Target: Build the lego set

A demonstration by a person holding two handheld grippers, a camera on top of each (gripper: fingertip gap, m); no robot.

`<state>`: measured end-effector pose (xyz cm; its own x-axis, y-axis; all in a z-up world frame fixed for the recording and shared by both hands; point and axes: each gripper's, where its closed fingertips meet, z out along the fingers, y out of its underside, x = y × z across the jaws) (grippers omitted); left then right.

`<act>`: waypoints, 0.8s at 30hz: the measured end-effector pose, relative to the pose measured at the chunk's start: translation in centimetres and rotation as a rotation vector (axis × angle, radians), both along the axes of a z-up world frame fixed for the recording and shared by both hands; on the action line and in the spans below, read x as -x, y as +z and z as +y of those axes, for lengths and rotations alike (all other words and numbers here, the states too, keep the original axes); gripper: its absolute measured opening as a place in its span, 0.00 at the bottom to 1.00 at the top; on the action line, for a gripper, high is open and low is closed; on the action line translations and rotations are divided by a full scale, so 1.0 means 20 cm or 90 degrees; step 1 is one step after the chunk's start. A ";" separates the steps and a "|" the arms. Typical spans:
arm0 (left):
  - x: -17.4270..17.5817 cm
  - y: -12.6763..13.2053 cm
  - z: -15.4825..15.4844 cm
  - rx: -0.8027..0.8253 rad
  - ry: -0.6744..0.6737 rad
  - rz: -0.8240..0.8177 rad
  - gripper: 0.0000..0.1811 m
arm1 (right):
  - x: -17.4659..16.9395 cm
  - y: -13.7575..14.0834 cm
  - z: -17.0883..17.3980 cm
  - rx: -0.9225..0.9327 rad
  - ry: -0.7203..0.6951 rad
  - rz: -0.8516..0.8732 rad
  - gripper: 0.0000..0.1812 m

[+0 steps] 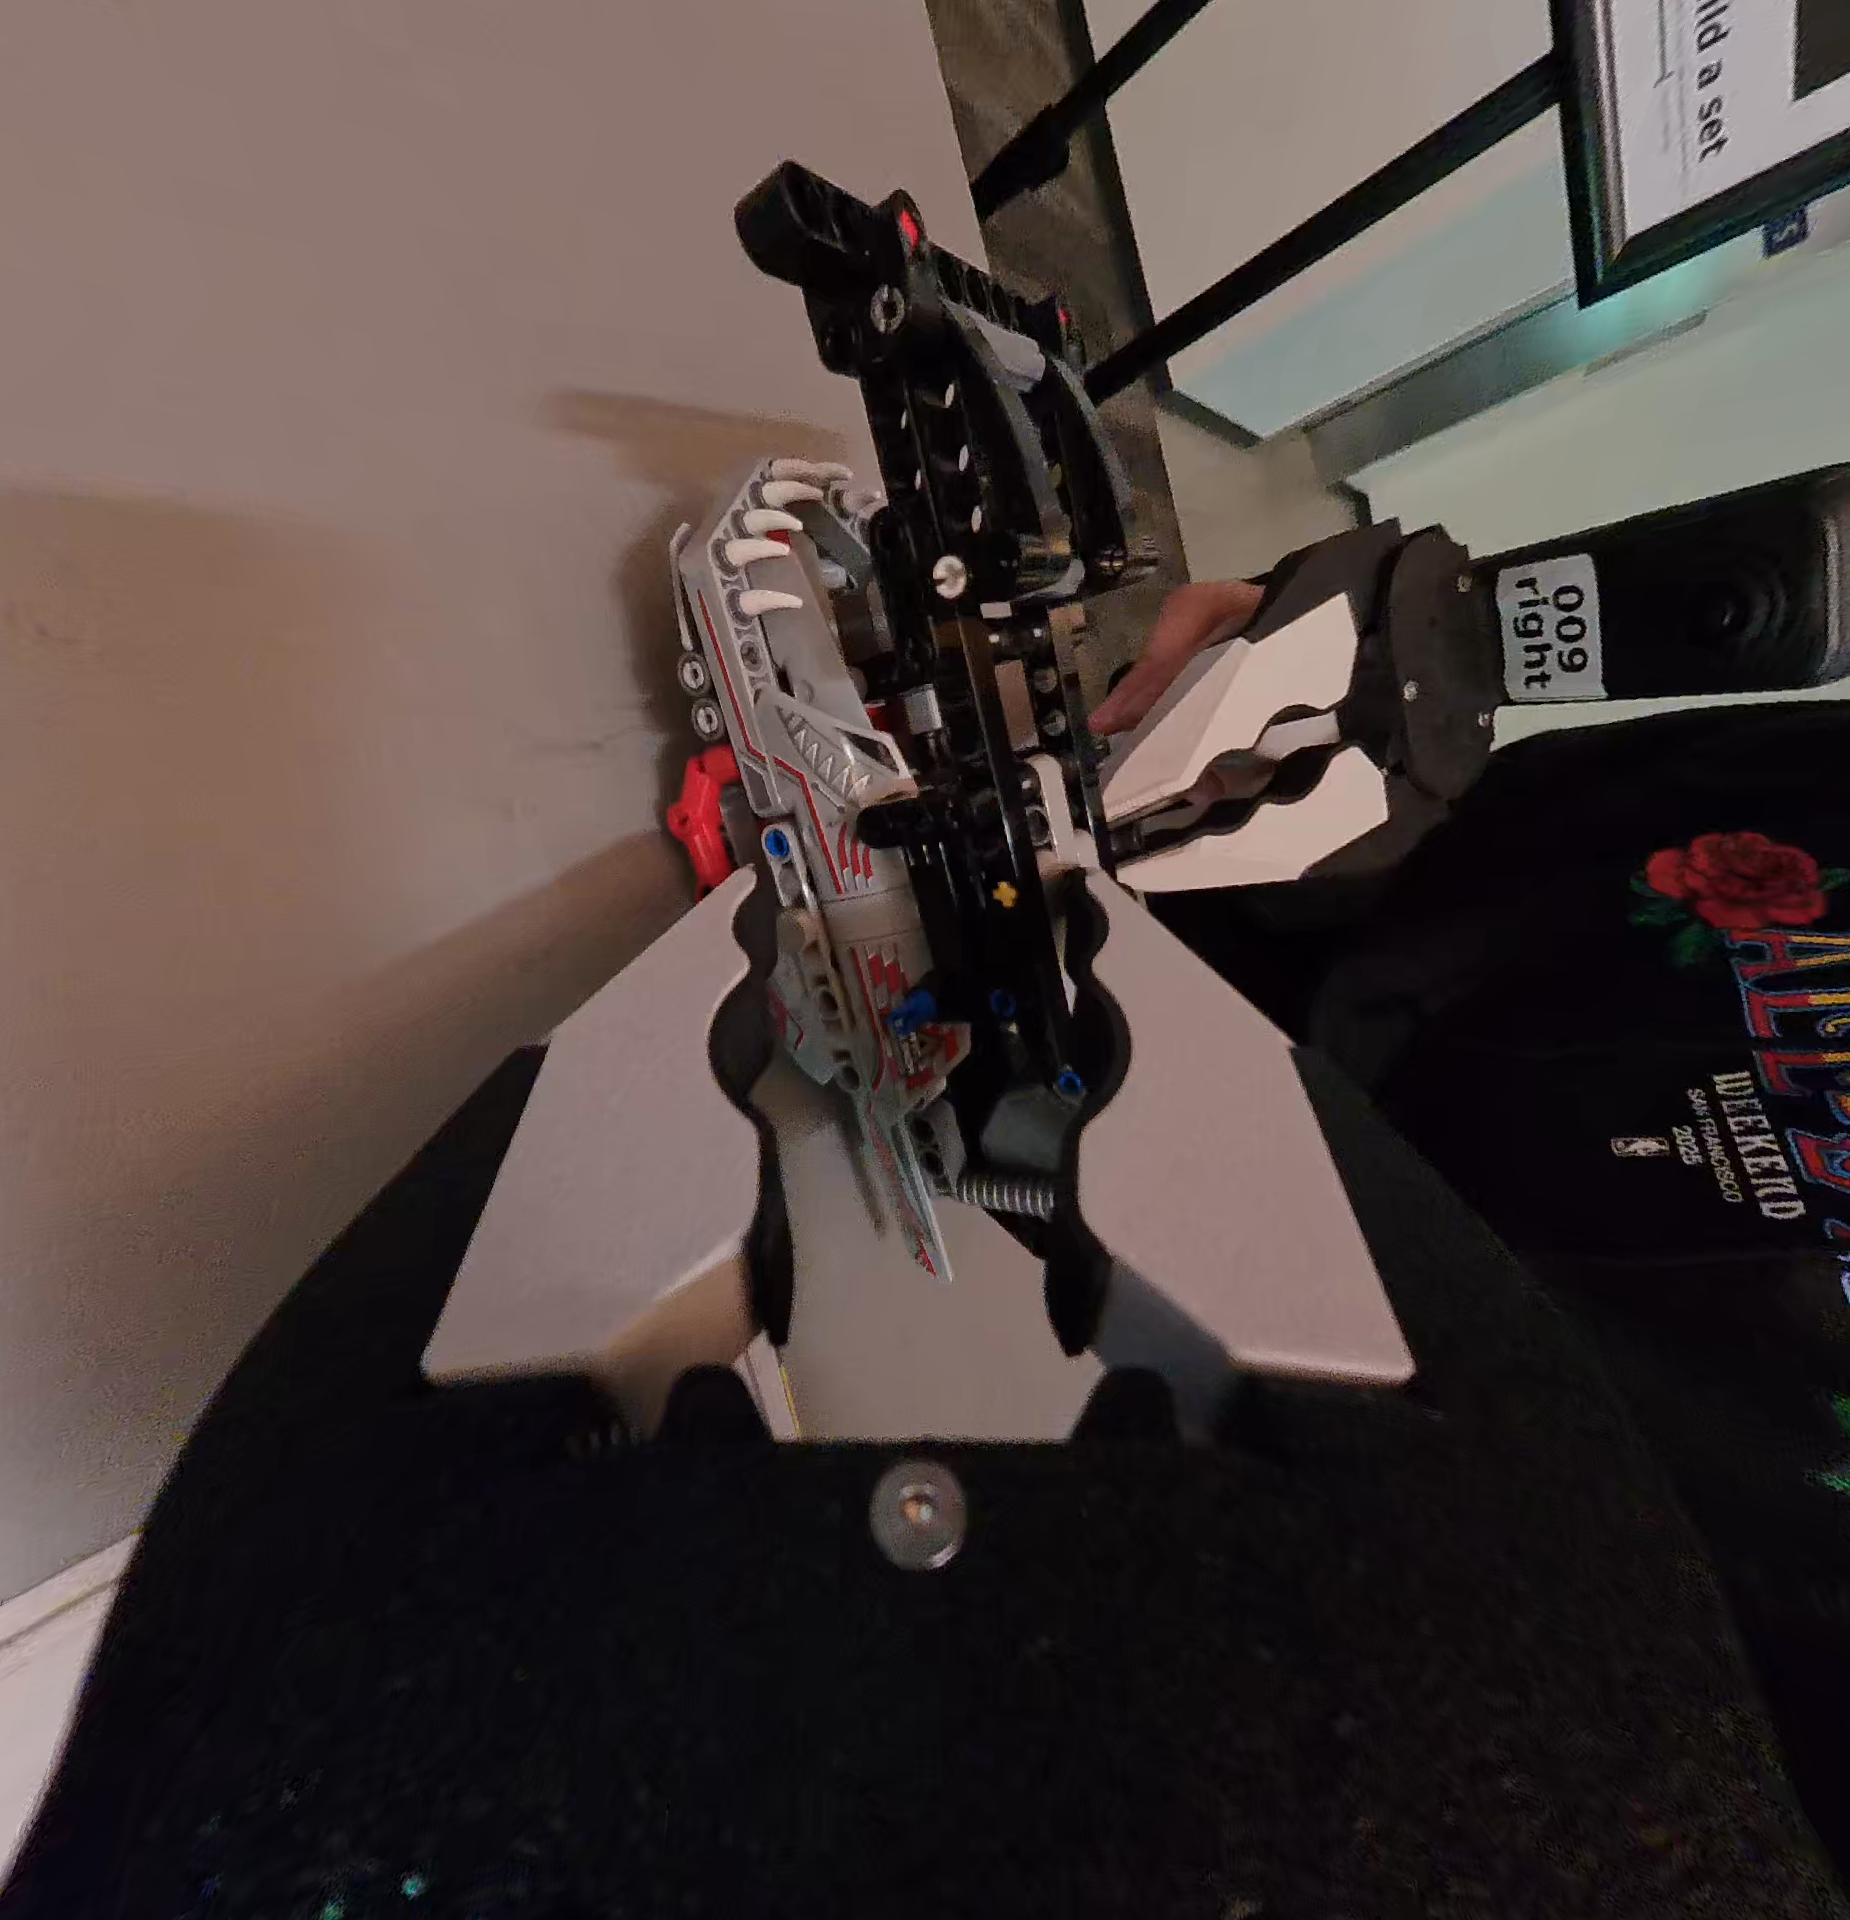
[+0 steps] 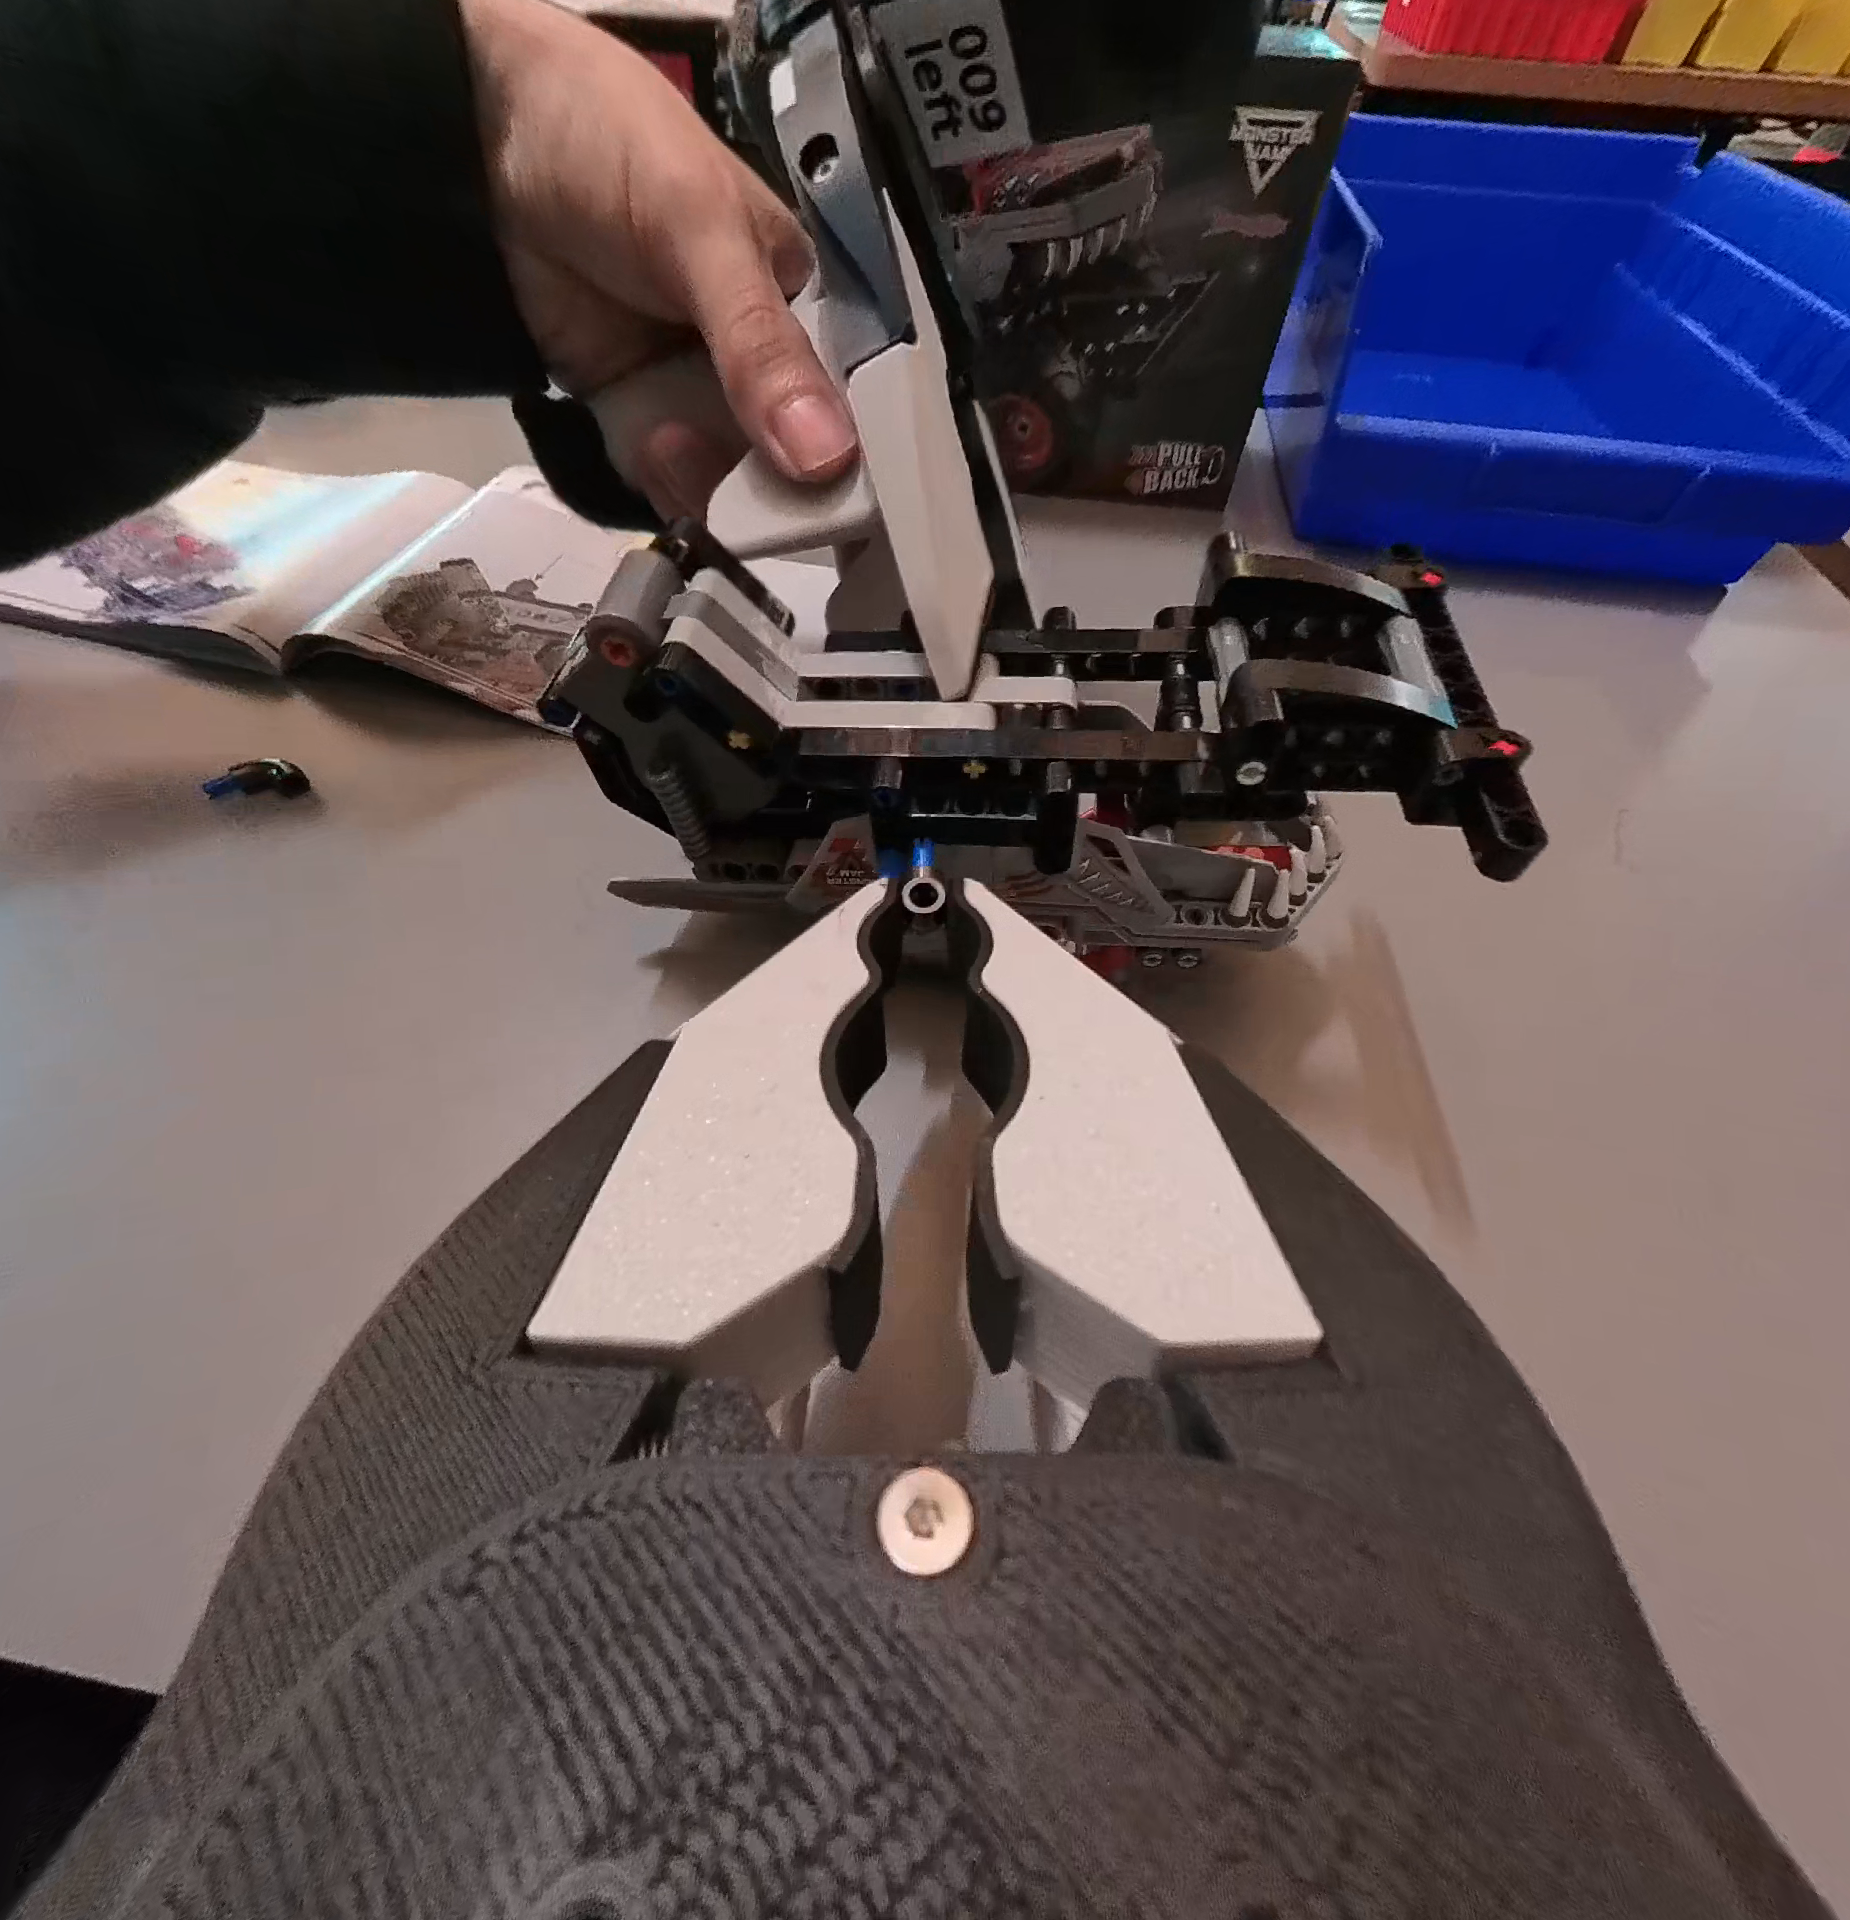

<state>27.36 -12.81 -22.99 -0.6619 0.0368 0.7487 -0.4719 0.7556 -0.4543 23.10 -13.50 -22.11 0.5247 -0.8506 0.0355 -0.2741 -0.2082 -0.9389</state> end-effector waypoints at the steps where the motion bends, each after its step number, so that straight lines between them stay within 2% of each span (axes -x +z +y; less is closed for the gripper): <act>1: 0.00 0.00 0.00 0.008 0.006 0.000 0.29 | 0.00 0.00 0.00 0.007 -0.002 -0.002 0.04; 21: -0.01 0.00 0.00 0.128 0.203 0.032 0.29 | 0.02 0.02 0.03 0.019 0.003 -0.033 0.04; 24: -0.01 0.00 0.01 0.138 0.227 0.039 0.30 | 0.01 0.01 0.03 0.055 0.001 -0.045 0.04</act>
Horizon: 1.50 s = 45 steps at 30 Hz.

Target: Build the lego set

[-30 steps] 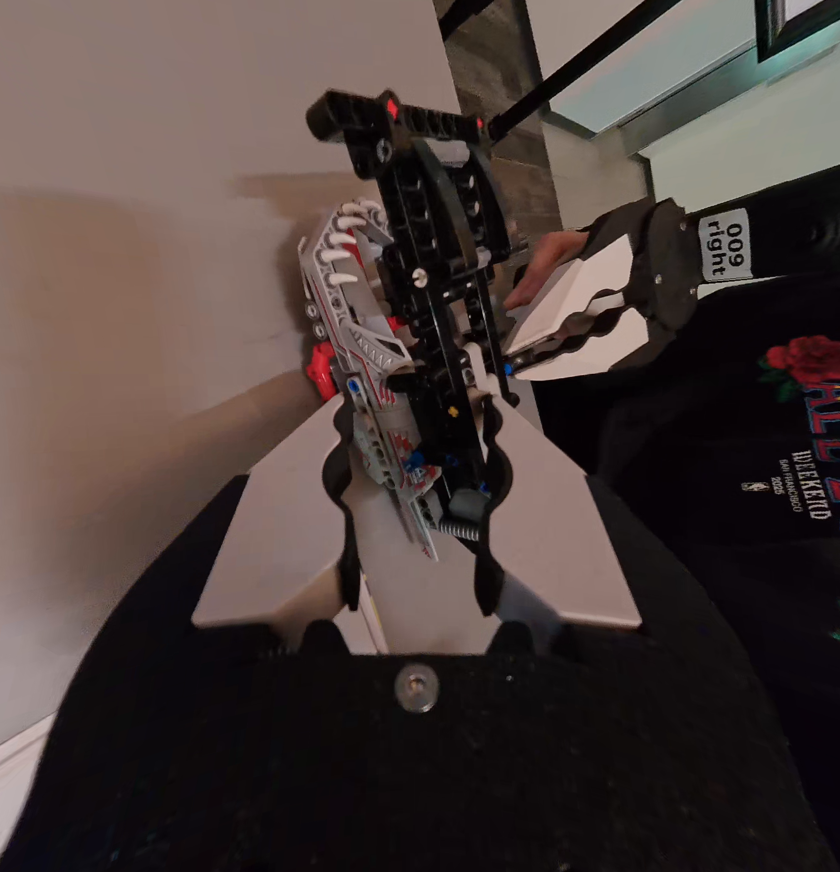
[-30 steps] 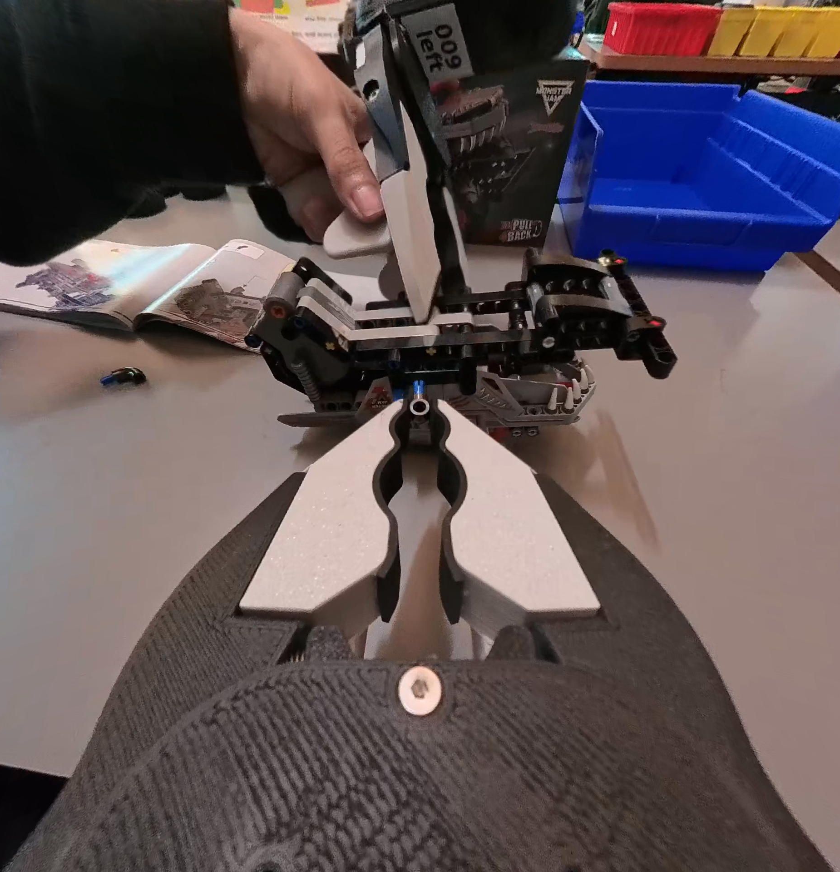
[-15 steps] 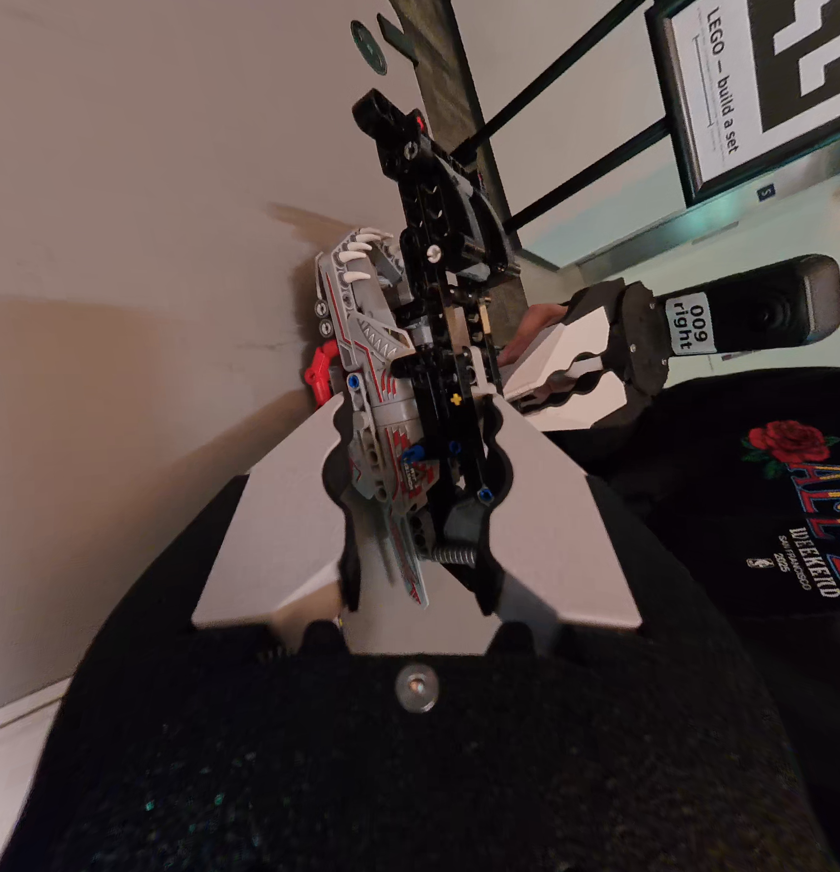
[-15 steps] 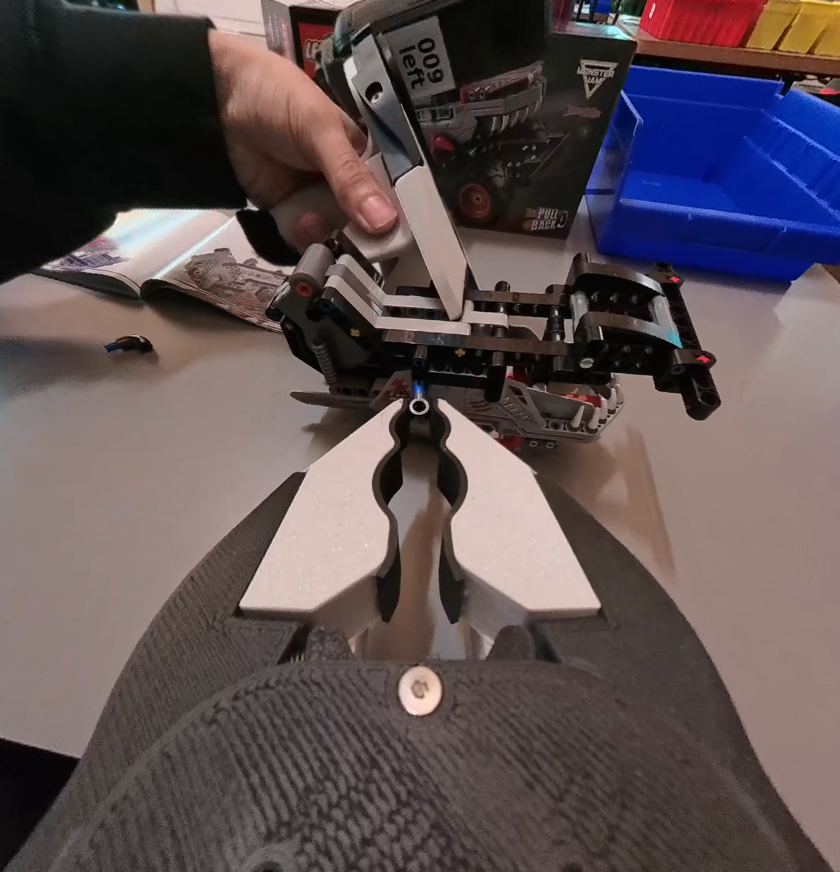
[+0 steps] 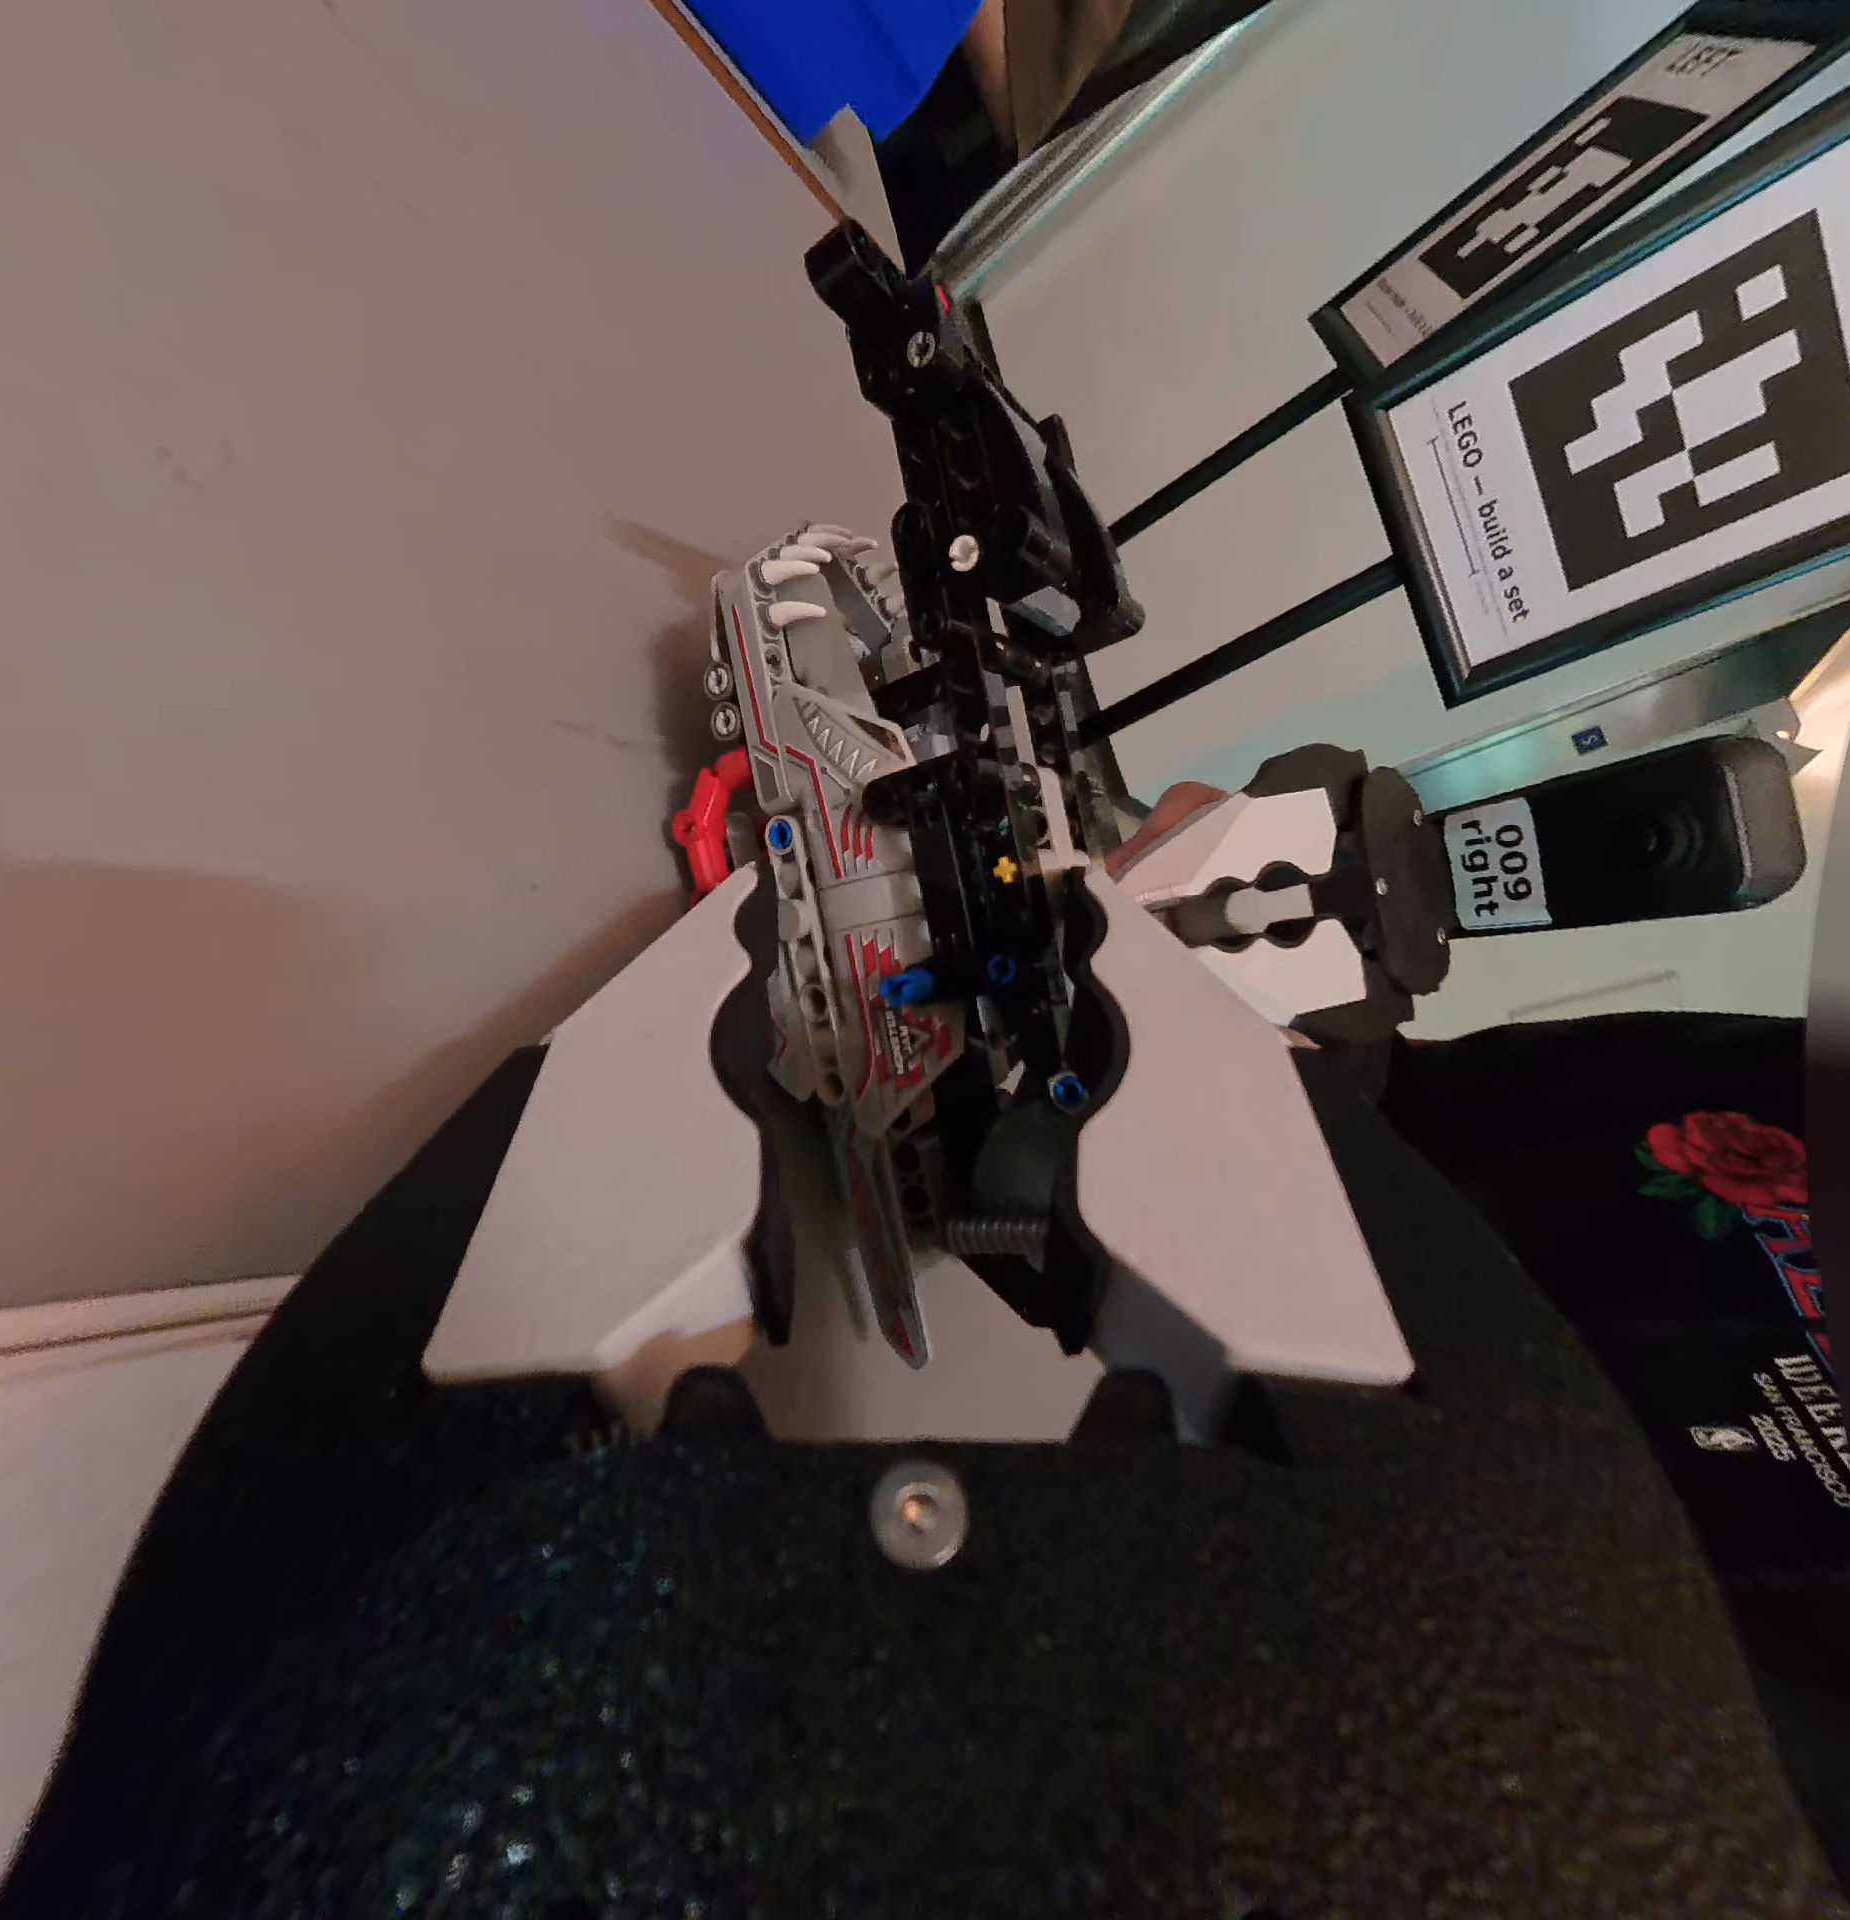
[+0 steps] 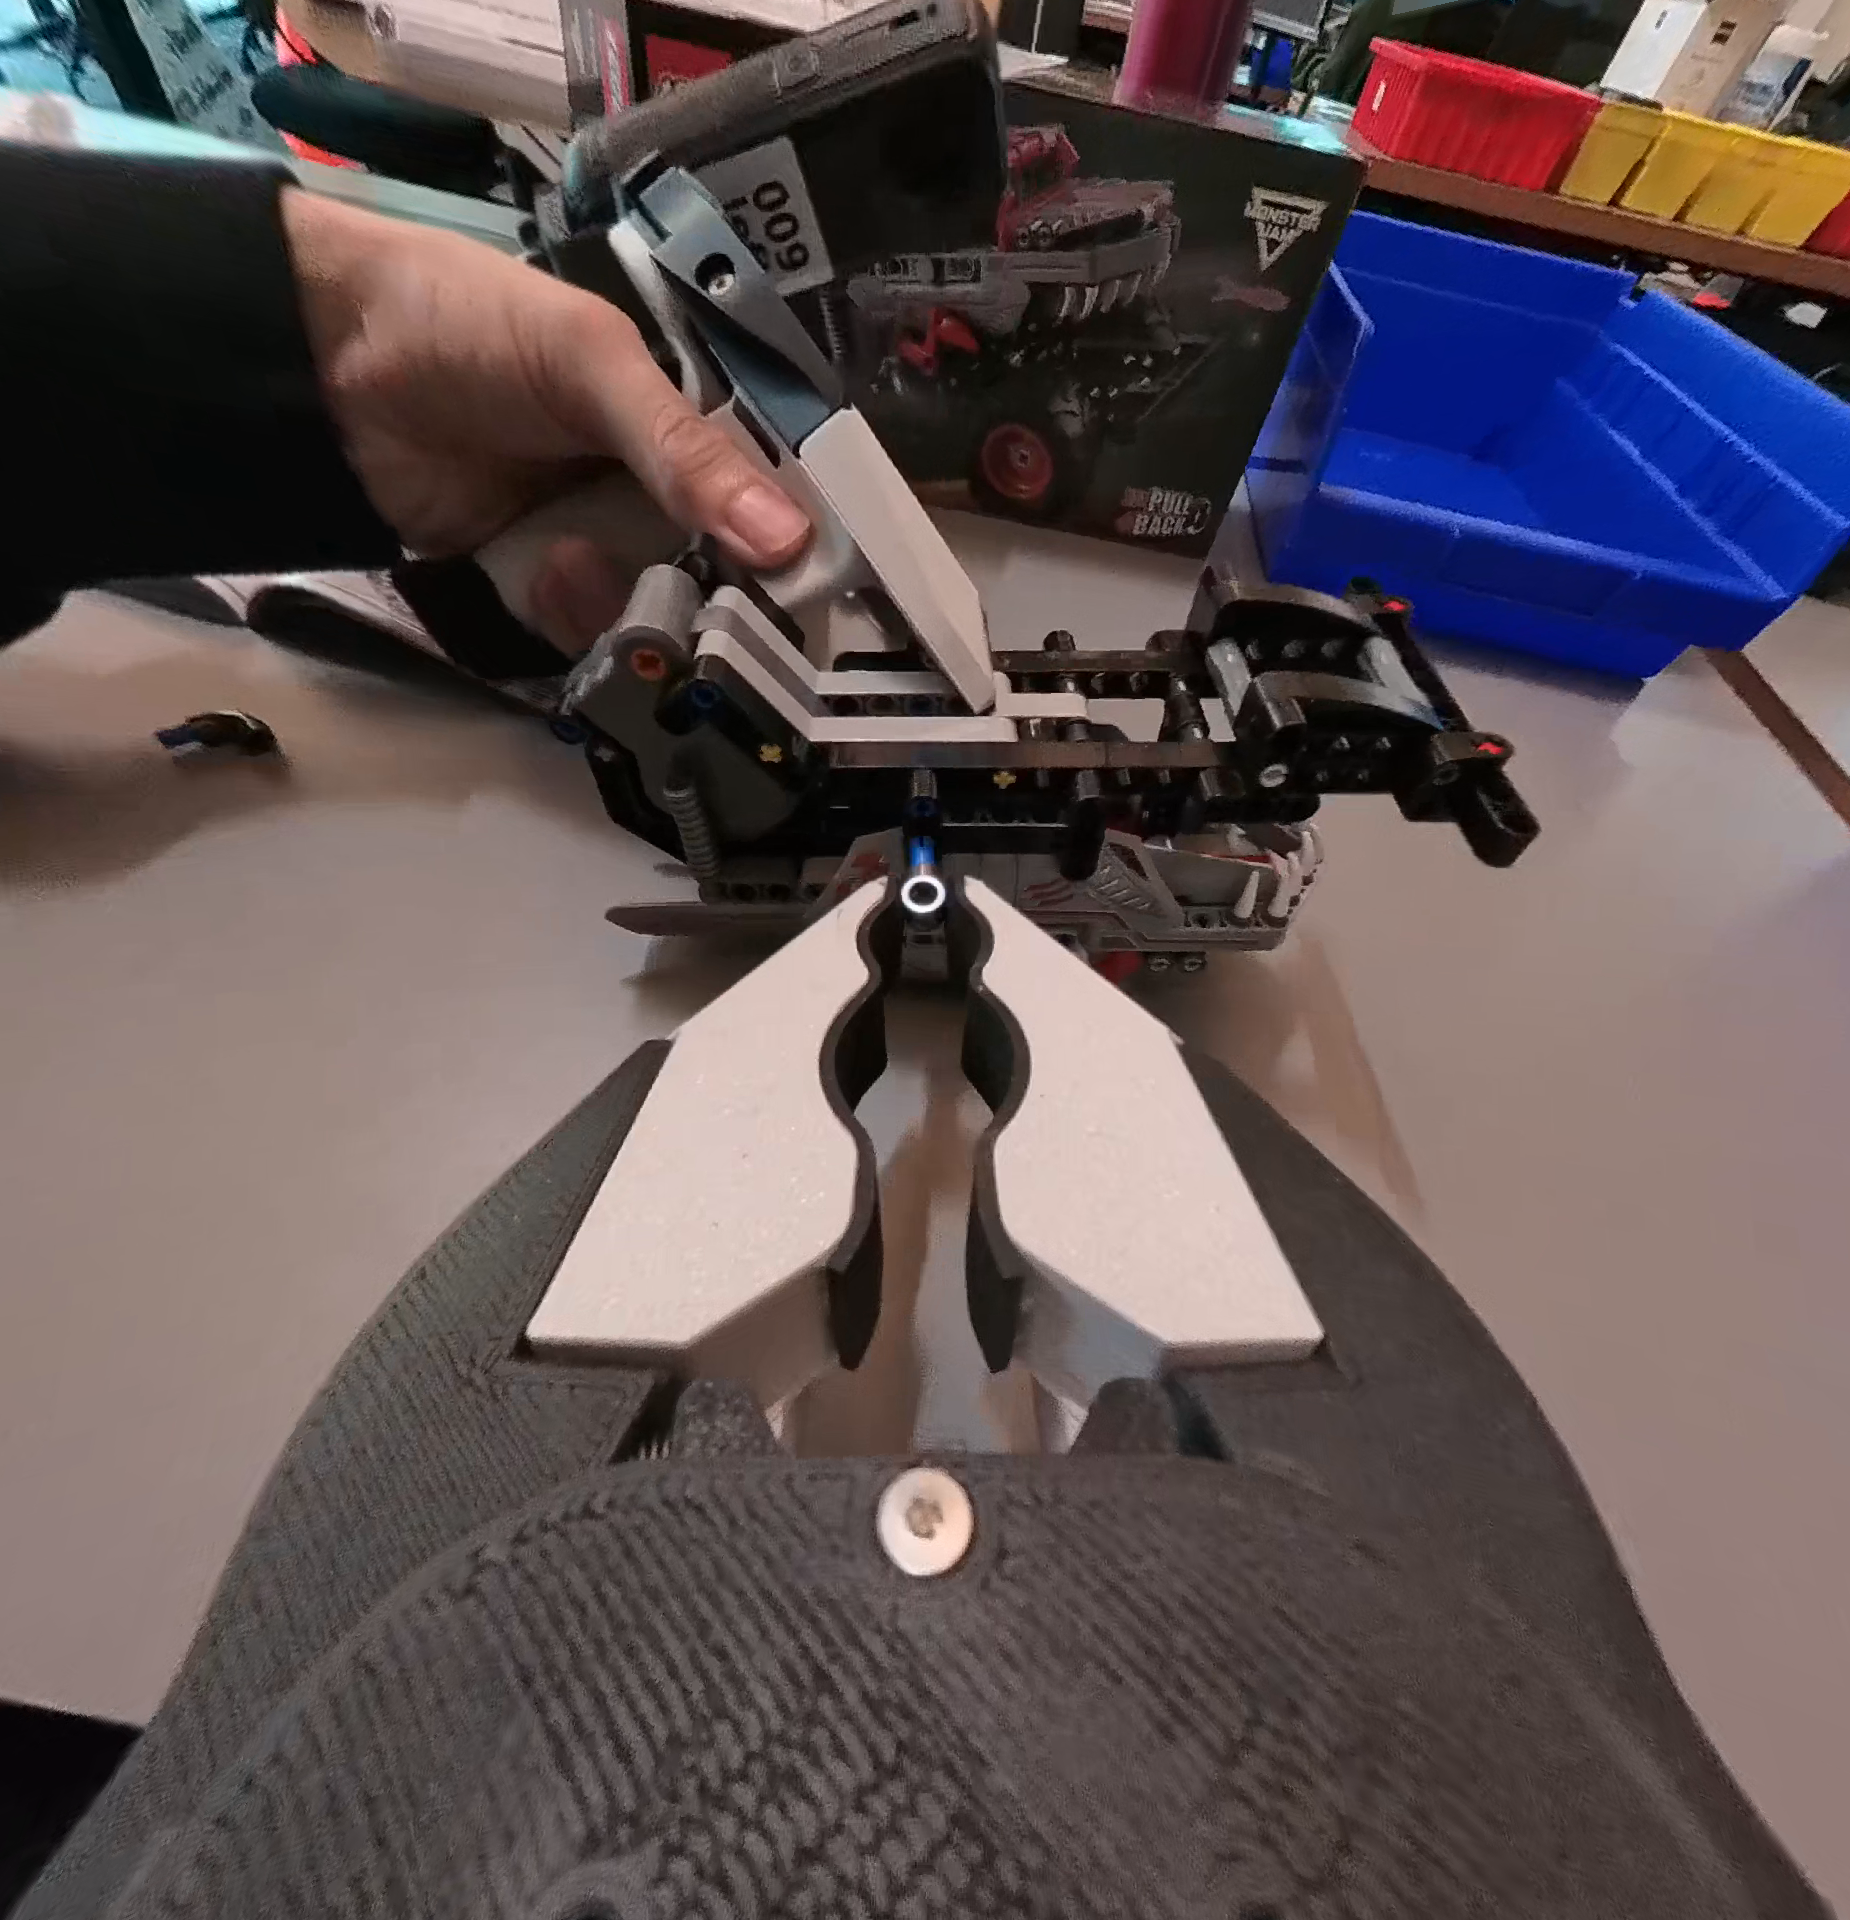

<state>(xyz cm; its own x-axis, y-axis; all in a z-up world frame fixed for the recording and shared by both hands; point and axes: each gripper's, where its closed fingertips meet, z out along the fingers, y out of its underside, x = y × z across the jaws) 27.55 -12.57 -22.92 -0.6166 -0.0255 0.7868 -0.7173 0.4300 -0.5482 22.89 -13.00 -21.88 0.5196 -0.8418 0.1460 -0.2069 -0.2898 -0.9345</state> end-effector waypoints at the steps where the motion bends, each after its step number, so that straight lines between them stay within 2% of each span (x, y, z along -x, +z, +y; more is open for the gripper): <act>1: 0.00 0.00 0.00 0.002 0.007 -0.003 0.30 | 0.00 0.00 0.00 0.004 0.002 -0.001 0.04; 12: -0.02 0.00 -0.01 0.009 0.039 -0.021 0.30 | -0.02 0.00 -0.02 0.019 0.032 0.011 0.04; 25: -0.02 0.01 -0.01 0.009 0.048 -0.049 0.29 | -0.04 0.00 -0.01 0.195 0.066 -0.028 0.04; 31: -0.02 0.01 -0.01 0.021 0.055 -0.040 0.29 | -0.06 0.01 0.00 0.066 0.049 0.007 0.04; 38: -0.02 0.01 -0.01 0.024 0.052 -0.041 0.29 | -0.05 0.01 0.01 0.041 0.071 0.003 0.04; 41: -0.03 0.01 -0.01 0.022 0.051 -0.048 0.29 | -0.02 0.00 0.00 0.018 0.085 0.018 0.09; 45: -0.04 0.06 -0.02 0.035 0.069 -0.092 0.33 | 0.00 -0.01 -0.06 0.033 0.046 0.013 0.15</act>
